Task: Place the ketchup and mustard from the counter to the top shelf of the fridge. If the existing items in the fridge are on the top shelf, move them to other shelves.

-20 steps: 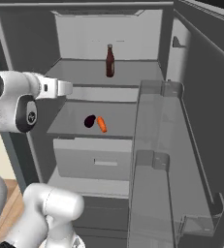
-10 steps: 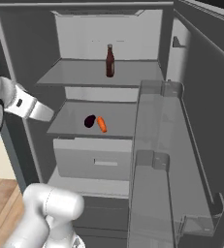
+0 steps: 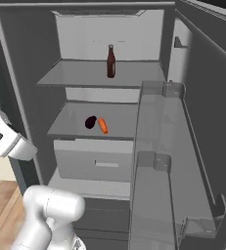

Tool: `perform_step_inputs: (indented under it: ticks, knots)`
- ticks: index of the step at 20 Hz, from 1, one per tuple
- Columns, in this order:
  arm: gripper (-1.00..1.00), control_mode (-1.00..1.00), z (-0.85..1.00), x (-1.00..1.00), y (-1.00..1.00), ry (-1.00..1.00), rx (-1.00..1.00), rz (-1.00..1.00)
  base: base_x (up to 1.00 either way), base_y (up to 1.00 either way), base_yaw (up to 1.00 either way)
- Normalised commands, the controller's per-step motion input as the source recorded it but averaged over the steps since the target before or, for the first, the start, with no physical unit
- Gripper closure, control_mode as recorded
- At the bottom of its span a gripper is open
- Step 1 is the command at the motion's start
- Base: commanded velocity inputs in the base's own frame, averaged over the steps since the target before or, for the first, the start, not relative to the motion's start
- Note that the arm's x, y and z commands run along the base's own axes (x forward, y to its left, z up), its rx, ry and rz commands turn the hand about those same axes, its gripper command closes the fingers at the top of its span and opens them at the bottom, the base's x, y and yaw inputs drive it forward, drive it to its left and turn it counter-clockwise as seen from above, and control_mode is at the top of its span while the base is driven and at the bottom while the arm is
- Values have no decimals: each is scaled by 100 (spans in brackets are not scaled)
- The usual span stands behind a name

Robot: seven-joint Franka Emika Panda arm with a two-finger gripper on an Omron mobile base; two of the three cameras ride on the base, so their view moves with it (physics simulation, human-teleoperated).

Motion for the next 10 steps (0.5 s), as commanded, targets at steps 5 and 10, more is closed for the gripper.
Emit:
perform_step_inputs:
  ticks: [5,10]
  knots:
    - [-100,-100,0,-34,-1,-2,0,-1,0,0,0]
    - [-100,100,0,0,0,0,0,0,-65,46,59]
